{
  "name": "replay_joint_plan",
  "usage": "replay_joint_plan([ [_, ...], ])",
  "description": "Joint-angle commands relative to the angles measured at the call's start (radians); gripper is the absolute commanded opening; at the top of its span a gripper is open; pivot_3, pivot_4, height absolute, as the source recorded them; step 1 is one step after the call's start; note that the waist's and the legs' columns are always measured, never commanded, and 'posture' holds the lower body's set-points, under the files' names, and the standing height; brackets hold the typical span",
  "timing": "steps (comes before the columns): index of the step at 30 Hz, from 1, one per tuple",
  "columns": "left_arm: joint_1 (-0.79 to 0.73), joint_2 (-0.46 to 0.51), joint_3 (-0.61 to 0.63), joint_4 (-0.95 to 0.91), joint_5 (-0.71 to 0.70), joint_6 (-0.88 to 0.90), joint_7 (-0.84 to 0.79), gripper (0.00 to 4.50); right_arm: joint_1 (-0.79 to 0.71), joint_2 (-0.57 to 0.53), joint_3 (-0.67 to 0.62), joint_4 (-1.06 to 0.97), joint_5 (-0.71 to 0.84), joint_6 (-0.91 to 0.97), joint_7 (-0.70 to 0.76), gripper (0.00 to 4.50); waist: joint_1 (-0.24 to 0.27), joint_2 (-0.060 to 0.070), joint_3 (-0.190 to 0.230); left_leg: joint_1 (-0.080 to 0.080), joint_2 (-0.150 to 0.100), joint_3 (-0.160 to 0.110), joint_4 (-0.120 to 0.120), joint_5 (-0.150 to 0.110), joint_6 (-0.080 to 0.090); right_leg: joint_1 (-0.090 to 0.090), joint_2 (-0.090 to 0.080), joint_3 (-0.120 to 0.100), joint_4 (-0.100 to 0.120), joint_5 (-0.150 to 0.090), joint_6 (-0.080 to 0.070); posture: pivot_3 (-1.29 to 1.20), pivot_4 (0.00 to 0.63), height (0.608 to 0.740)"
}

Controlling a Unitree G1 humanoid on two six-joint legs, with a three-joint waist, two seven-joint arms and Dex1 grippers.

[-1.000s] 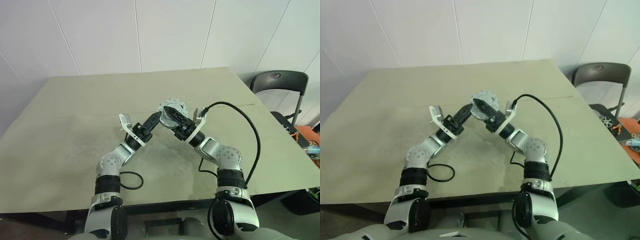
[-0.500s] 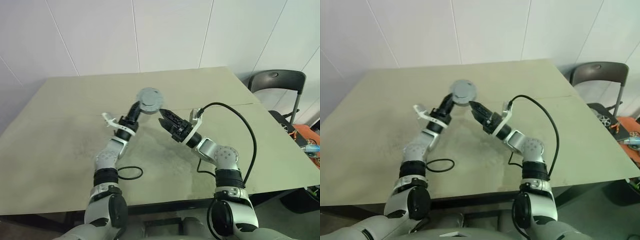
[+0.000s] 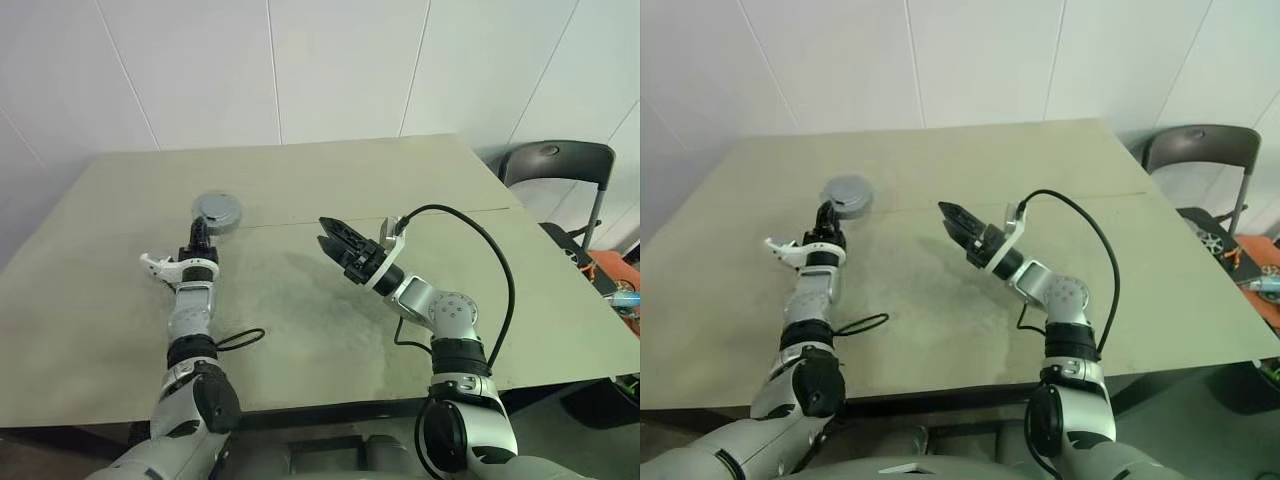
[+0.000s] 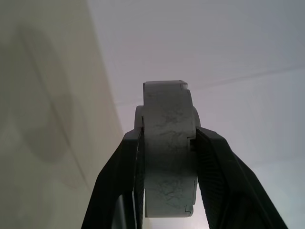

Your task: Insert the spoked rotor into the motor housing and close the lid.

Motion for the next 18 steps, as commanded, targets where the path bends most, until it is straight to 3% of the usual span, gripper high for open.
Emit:
replay_joint_plan([
  [1,-0.053,0.048,0.026,0.033,0.006,-0.089,0.021,1.28,-0.029,0.001,-0.001,-0.019,0.023,-0.005,0.015,4.46,0.000,0.000,0.000,0.000,0.000,0.000,0.000,0.000,0.000,0.000,0.000,0.000,0.000,0.000,0.000,0.00,0.000,0.740],
  [18,-0.071,0.121,0.052,0.238,0.048,-0.258,0.134,1.28,-0.030,0.001,-0.001,-0.022,0.022,-0.004,0.015,4.46,-0.027,0.000,-0.001,0.002,0.000,0.000,0.000,0.000,0.000,0.001,0.000,0.001,0.002,0.000,0.000,0.00,0.000,0.740],
])
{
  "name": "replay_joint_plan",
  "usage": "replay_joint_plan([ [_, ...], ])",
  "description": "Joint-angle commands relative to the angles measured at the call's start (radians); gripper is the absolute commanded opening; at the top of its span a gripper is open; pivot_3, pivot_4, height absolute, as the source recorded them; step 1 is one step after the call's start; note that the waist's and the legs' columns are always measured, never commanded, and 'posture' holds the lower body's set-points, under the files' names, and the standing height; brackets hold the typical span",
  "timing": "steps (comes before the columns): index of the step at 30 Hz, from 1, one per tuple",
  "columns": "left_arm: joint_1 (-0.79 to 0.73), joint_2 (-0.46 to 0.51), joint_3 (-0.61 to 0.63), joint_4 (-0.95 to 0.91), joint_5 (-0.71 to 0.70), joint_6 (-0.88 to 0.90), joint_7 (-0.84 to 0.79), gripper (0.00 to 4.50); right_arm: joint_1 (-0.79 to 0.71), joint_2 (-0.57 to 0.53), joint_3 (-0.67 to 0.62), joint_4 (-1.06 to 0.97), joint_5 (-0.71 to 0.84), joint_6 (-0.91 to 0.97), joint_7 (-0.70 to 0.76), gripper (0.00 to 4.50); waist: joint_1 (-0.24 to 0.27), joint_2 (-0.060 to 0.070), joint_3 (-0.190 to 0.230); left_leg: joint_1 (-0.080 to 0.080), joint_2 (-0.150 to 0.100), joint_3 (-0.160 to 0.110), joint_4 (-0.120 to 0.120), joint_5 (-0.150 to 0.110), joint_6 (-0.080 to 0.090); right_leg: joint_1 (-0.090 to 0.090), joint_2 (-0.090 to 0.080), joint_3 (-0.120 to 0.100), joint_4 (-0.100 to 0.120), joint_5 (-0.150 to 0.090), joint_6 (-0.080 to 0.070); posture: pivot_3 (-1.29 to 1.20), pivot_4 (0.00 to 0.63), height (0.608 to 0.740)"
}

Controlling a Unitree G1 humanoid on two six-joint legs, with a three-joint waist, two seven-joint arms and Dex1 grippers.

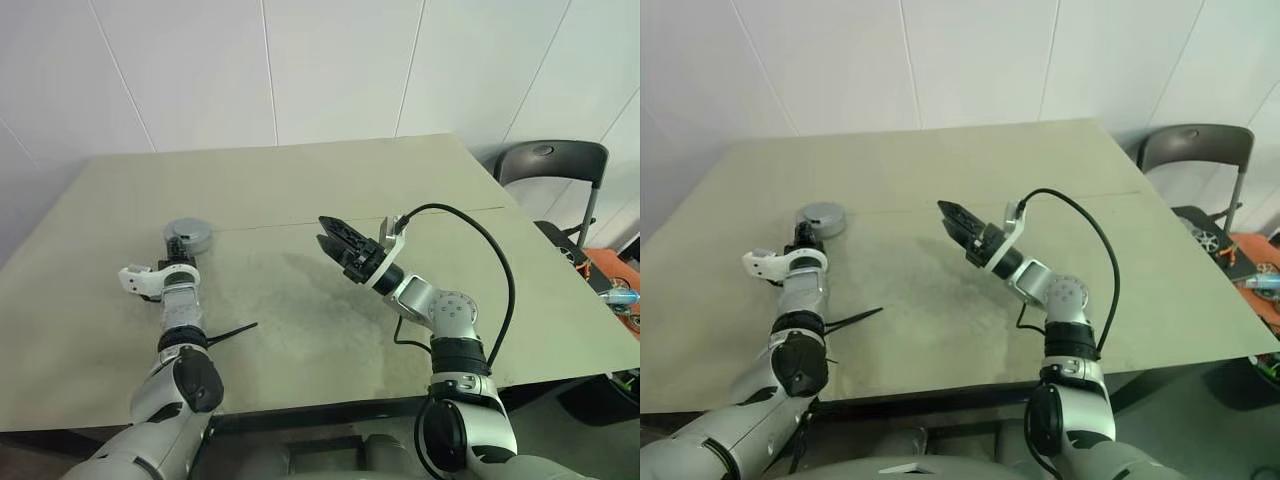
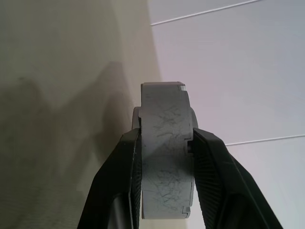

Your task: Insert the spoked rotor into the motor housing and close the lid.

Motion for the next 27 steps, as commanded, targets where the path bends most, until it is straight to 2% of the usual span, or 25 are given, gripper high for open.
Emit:
replay_joint_plan([
  [1,-0.006,0.025,0.016,0.014,0.015,-0.042,0.018,1.28,-0.025,0.001,-0.003,-0.024,0.023,-0.003,0.009,4.46,-0.006,0.000,0.000,0.000,0.000,0.000,0.000,0.000,0.000,0.000,0.000,0.000,0.000,0.000,0.000,0.00,0.000,0.740],
  [5,0.000,0.032,0.003,0.039,0.052,-0.085,0.062,1.28,-0.022,0.000,-0.002,-0.027,0.023,-0.003,0.008,4.46,-0.007,0.000,-0.001,0.002,0.000,0.001,0.000,0.000,0.000,0.000,0.000,0.001,0.002,0.000,0.000,0.00,0.000,0.740],
  [12,0.015,0.044,0.003,0.072,0.094,-0.149,0.155,3.45,-0.021,-0.002,0.000,-0.024,0.020,-0.004,0.010,4.50,-0.010,0.002,-0.003,0.005,0.000,0.003,0.000,0.000,0.000,0.002,0.001,0.004,0.002,0.000,0.000,0.00,0.000,0.740],
  [15,0.036,0.059,0.008,0.094,0.123,-0.210,0.245,4.36,-0.019,-0.001,0.002,-0.024,0.020,-0.003,0.010,4.50,-0.031,0.003,-0.006,0.014,0.000,0.005,-0.003,0.000,0.000,0.008,0.002,0.008,0.002,-0.003,0.004,0.00,0.000,0.740],
  [19,0.067,0.078,-0.001,0.110,0.168,-0.266,0.340,4.44,-0.016,-0.001,0.003,-0.028,0.022,-0.001,0.009,4.50,-0.070,0.008,-0.012,0.019,0.002,0.005,-0.005,-0.001,0.000,0.010,0.005,0.012,0.002,-0.003,0.004,0.00,0.000,0.740],
  [24,0.089,0.113,-0.083,0.110,0.295,-0.334,0.449,4.44,-0.016,-0.001,0.005,-0.028,0.018,-0.003,0.008,4.50,-0.095,0.009,-0.013,0.020,0.006,0.006,-0.009,-0.001,0.000,0.010,0.008,0.014,0.004,-0.002,0.004,0.00,0.000,0.740],
  [26,0.079,0.132,-0.135,0.099,0.347,-0.307,0.426,4.44,-0.018,-0.004,0.006,-0.026,0.009,-0.014,0.007,4.50,-0.094,0.009,-0.013,0.022,0.009,0.006,-0.010,-0.001,0.000,0.008,0.011,0.014,0.004,-0.002,0.004,0.00,0.000,0.740],
  [27,0.079,0.119,-0.161,0.047,0.351,-0.310,0.323,4.44,-0.021,-0.010,0.014,-0.026,-0.013,-0.036,0.007,4.50,-0.092,0.009,-0.013,0.022,0.010,0.006,-0.010,-0.001,0.000,0.007,0.013,0.014,0.004,-0.001,0.003,0.00,0.000,0.740],
])
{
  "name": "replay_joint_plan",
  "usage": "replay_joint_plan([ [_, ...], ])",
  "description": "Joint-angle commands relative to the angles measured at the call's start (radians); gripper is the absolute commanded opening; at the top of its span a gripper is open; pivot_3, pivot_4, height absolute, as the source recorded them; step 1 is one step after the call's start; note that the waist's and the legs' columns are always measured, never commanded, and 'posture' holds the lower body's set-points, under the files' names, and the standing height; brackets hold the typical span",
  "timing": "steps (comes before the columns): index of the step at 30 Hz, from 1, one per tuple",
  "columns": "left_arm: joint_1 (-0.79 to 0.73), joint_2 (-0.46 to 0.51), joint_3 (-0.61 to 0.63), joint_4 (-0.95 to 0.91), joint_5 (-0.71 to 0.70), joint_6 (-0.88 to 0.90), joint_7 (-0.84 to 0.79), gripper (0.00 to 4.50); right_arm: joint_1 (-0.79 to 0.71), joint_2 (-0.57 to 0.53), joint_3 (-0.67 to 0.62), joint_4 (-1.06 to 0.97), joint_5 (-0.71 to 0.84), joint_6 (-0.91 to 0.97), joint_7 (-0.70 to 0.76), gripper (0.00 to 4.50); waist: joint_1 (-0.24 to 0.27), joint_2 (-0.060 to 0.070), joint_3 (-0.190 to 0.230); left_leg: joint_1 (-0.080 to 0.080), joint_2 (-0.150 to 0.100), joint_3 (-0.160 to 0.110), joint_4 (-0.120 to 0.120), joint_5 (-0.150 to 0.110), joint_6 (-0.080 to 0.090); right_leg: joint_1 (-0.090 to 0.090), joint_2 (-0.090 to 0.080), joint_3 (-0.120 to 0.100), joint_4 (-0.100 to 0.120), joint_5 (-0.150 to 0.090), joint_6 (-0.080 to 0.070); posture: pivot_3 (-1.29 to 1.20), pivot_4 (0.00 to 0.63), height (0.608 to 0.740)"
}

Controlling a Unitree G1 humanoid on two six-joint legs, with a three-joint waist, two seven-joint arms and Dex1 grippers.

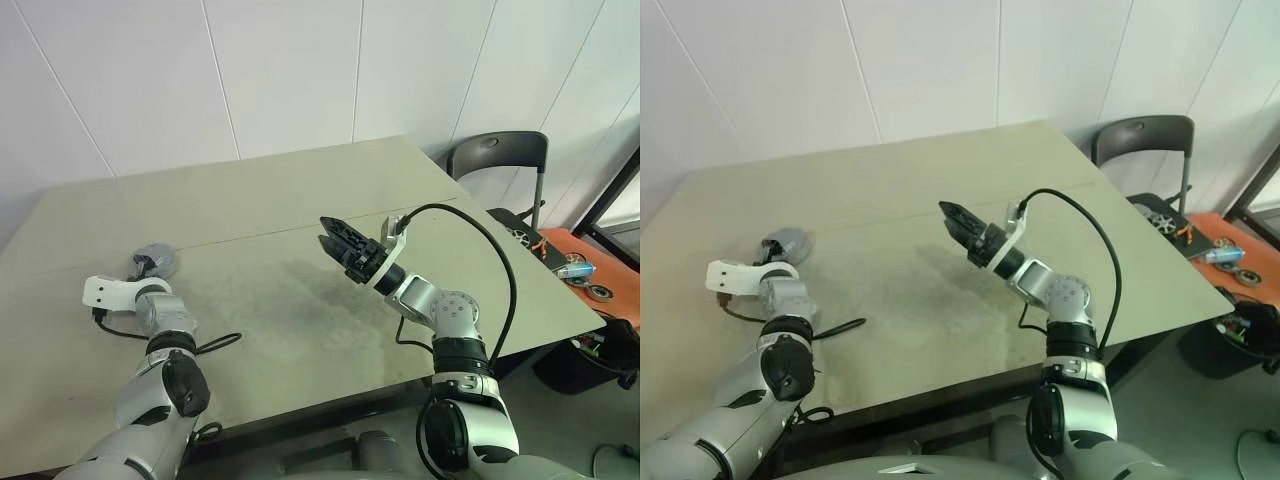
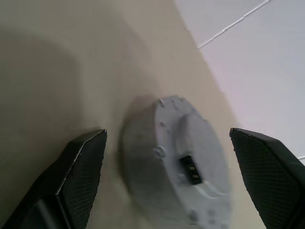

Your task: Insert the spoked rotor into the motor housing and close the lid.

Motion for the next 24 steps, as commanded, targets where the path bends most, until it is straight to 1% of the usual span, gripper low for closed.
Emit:
replay_joint_plan([
  [1,0.034,0.017,-0.057,-0.079,0.041,0.000,-0.159,4.44,-0.024,-0.013,0.026,-0.028,-0.044,-0.065,0.006,4.50,0.008,0.000,0.000,-0.002,0.000,0.000,0.000,0.000,0.000,-0.002,0.001,-0.001,0.000,0.000,-0.001,0.00,0.000,0.740],
  [3,0.049,-0.004,-0.100,-0.163,0.040,0.010,-0.298,4.44,-0.035,-0.025,0.044,-0.020,-0.102,-0.129,-0.007,4.50,0.024,-0.002,0.001,-0.007,0.000,0.000,0.001,0.000,0.000,-0.006,0.001,-0.002,0.002,0.001,-0.002,0.00,0.000,0.740],
  [5,0.091,-0.014,-0.184,-0.264,0.082,0.029,-0.415,4.44,-0.065,-0.041,0.022,0.008,-0.121,-0.171,-0.024,4.50,0.044,-0.004,0.002,-0.009,0.000,-0.001,0.003,0.000,0.000,-0.007,0.001,-0.002,0.002,0.001,-0.002,0.00,0.000,0.740],
  [6,0.128,-0.017,-0.243,-0.342,0.100,0.059,-0.494,4.44,-0.083,-0.057,0.005,0.021,-0.118,-0.179,-0.026,4.50,0.052,-0.004,0.002,-0.010,0.000,-0.001,0.003,0.000,0.000,-0.007,0.001,-0.002,0.001,0.002,-0.003,0.00,0.000,0.740],
  [8,0.199,-0.020,-0.318,-0.500,0.082,0.157,-0.605,4.44,-0.103,-0.094,-0.001,0.026,-0.129,-0.179,-0.018,4.50,0.068,-0.004,0.002,-0.011,-0.001,0.000,0.005,0.000,0.000,-0.006,0.001,-0.001,0.000,0.004,-0.007,0.00,0.000,0.740],
  [10,0.267,-0.001,-0.373,-0.637,0.072,0.233,-0.680,4.44,-0.100,-0.137,0.044,0.004,-0.175,-0.184,0.001,4.50,0.074,-0.004,0.002,-0.012,-0.001,0.000,0.005,0.000,0.000,-0.004,0.000,0.000,-0.004,0.004,-0.008,0.00,0.000,0.740],
  [11,0.304,0.019,-0.405,-0.714,0.076,0.271,-0.712,4.44,-0.088,-0.166,0.087,-0.018,-0.219,-0.200,0.019,4.50,0.075,-0.004,0.002,-0.012,-0.001,0.000,0.005,0.000,0.000,-0.004,0.000,0.000,-0.006,0.005,-0.008,0.00,0.000,0.740],
  [14,0.382,0.070,-0.447,-0.870,0.072,0.358,-0.769,4.44,-0.065,-0.215,0.142,-0.067,-0.285,-0.252,0.052,4.50,0.075,-0.004,0.002,-0.012,-0.001,0.001,0.005,-0.001,-0.002,-0.005,0.001,0.000,-0.006,0.004,-0.008,0.00,0.000,0.740],
  [17,0.442,0.114,-0.443,-0.991,0.028,0.444,-0.807,4.44,-0.050,-0.271,0.176,-0.096,-0.361,-0.339,0.090,4.50,0.073,-0.003,0.003,-0.012,0.000,0.001,0.004,-0.001,-0.002,-0.006,0.002,0.000,-0.005,0.002,-0.004,0.00,0.000,0.740],
  [19,0.477,0.137,-0.444,-1.052,0.032,0.473,-0.815,4.44,-0.045,-0.315,0.212,-0.102,-0.406,-0.363,0.127,4.50,0.075,-0.002,0.003,-0.012,0.000,0.001,0.004,-0.001,-0.002,-0.006,0.002,0.000,-0.005,0.002,-0.004,0.00,0.000,0.740],
  [22,0.505,0.136,-0.444,-1.109,0.042,0.472,-0.808,4.44,-0.038,-0.358,0.238,-0.118,-0.431,-0.388,0.183,4.50,0.083,-0.002,0.003,-0.012,0.000,0.001,0.005,-0.001,-0.002,-0.004,0.002,0.000,-0.006,0.000,-0.007,0.00,0.000,0.740],
  [24,0.534,0.126,-0.468,-1.153,0.054,0.472,-0.814,4.44,-0.039,-0.362,0.227,-0.132,-0.431,-0.383,0.174,4.50,0.087,-0.002,0.003,-0.012,0.000,0.001,0.006,-0.001,-0.002,-0.004,0.002,0.000,-0.006,0.000,-0.008,0.00,0.000,0.740],
])
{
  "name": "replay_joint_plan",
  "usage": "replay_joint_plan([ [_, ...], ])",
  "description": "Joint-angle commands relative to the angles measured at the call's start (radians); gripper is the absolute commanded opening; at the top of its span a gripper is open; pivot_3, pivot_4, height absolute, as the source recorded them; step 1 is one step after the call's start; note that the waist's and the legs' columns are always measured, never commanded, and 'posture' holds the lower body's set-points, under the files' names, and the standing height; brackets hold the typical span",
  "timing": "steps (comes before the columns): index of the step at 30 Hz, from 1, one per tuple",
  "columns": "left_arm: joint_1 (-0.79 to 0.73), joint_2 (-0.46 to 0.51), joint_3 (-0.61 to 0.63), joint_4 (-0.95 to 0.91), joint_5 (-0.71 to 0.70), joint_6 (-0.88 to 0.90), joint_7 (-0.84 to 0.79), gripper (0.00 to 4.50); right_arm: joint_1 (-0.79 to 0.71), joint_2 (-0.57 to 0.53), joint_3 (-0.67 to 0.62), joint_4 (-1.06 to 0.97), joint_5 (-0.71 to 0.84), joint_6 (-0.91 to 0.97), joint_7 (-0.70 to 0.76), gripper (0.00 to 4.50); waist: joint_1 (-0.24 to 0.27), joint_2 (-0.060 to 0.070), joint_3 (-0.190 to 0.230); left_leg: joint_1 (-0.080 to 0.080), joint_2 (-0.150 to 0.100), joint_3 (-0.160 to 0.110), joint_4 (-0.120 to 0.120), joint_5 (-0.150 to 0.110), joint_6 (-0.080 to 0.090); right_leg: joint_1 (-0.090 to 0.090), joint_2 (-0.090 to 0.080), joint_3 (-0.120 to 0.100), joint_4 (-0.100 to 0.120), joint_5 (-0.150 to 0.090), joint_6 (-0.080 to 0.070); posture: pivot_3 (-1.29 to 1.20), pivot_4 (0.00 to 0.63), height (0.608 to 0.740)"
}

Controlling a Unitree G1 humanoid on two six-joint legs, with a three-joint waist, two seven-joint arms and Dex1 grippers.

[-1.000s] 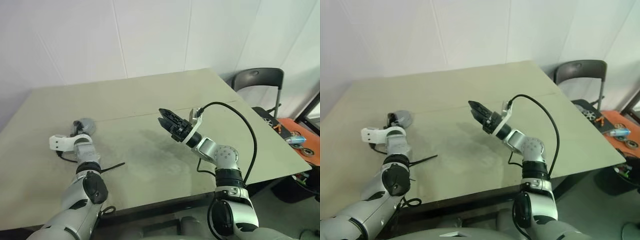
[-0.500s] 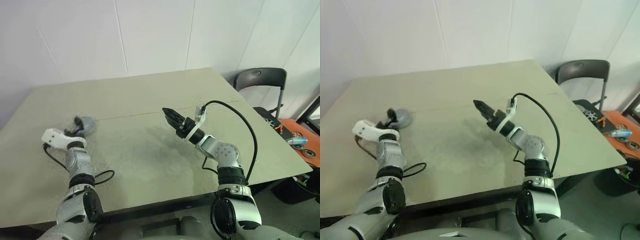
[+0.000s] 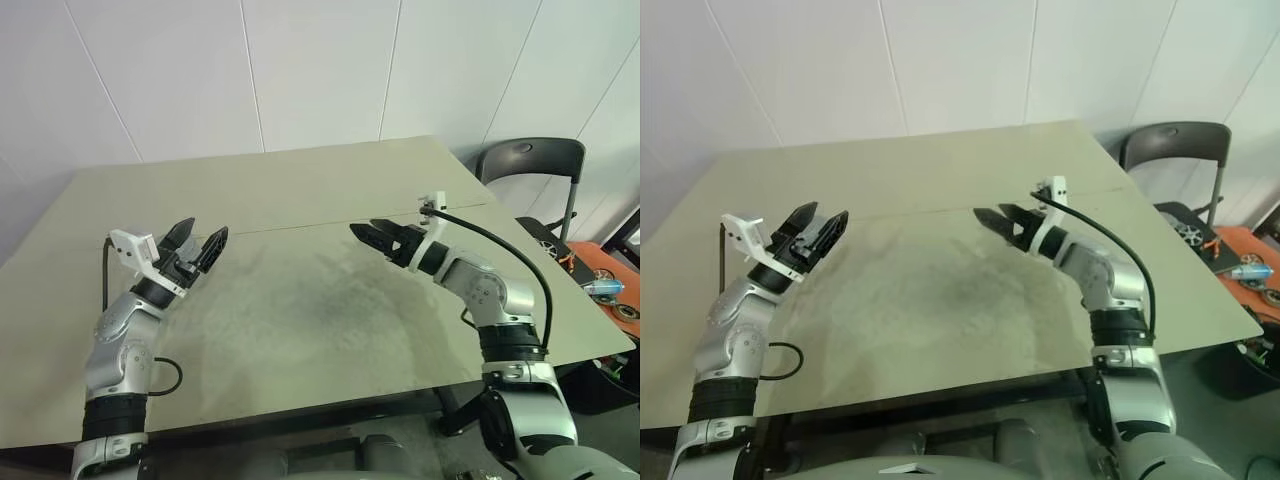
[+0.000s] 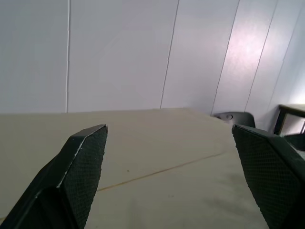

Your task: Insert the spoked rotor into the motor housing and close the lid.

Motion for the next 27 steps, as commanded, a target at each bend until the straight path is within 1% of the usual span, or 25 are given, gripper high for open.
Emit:
replay_joint_plan([
  [1,0.030,-0.010,-0.031,-0.107,0.014,-0.002,-0.007,4.44,-0.011,-0.004,0.001,-0.066,0.004,-0.009,0.015,4.50,0.006,0.000,0.000,0.000,0.000,0.000,0.000,0.000,0.000,0.000,0.000,0.000,0.000,0.000,0.000,0.00,0.000,0.740],
  [3,0.046,-0.018,-0.053,-0.137,0.033,0.005,0.009,4.44,-0.002,-0.013,0.027,-0.086,-0.003,0.004,0.042,4.50,0.009,0.000,0.000,0.000,0.000,0.000,0.000,0.000,0.000,0.000,0.000,0.000,0.000,0.000,0.000,0.00,0.000,0.740],
  [6,0.065,0.000,-0.080,-0.151,0.091,-0.006,0.018,4.44,-0.002,-0.009,0.062,-0.086,0.000,0.036,0.077,4.50,0.013,0.000,0.000,0.000,0.000,0.000,0.000,0.000,0.000,0.000,0.000,0.000,0.000,0.000,0.000,0.00,0.000,0.740],
  [9,0.087,0.030,-0.057,-0.172,0.072,0.019,0.002,4.44,-0.024,0.024,0.083,-0.077,-0.005,0.026,0.083,4.50,0.008,0.000,0.001,0.000,0.000,0.000,0.000,0.000,0.000,0.000,0.000,0.000,0.000,0.000,-0.001,0.00,0.000,0.740],
  [12,0.125,0.072,-0.029,-0.222,0.051,0.045,-0.014,4.44,-0.066,0.069,0.111,0.018,-0.059,-0.045,0.080,4.50,0.004,0.000,0.001,0.000,0.001,0.000,-0.001,0.000,0.000,-0.001,0.000,0.000,0.000,0.000,-0.001,0.00,0.000,0.740],
  [16,0.187,0.101,-0.003,-0.263,0.042,0.057,-0.023,4.44,-0.093,0.127,0.168,0.096,-0.117,-0.115,0.113,4.50,0.006,0.000,0.002,0.000,0.001,0.001,-0.001,0.000,0.000,-0.001,0.000,0.000,0.000,0.000,-0.001,0.00,0.000,0.740],
  [20,0.240,0.112,0.002,-0.325,0.029,0.073,-0.030,4.44,-0.104,0.155,0.180,0.097,-0.128,-0.158,0.149,4.50,0.012,0.000,0.003,-0.002,0.001,0.001,-0.002,0.000,0.000,-0.003,0.000,0.000,-0.001,0.000,-0.001,0.00,0.000,0.740],
  [23,0.244,0.135,0.004,-0.341,0.048,0.080,-0.027,4.44,-0.102,0.157,0.169,0.090,-0.111,-0.164,0.194,4.50,0.015,0.000,0.003,-0.007,0.000,0.000,0.001,0.000,0.000,-0.007,0.000,0.000,0.000,0.001,-0.002,0.00,0.000,0.740],
  [27,0.246,0.160,0.033,-0.371,0.016,0.099,-0.028,4.44,-0.130,0.163,0.187,0.106,-0.122,-0.187,0.255,4.50,0.008,0.002,0.004,-0.007,0.001,0.000,0.001,0.000,0.000,-0.008,0.000,0.000,0.000,0.001,-0.003,0.00,0.000,0.740],
])
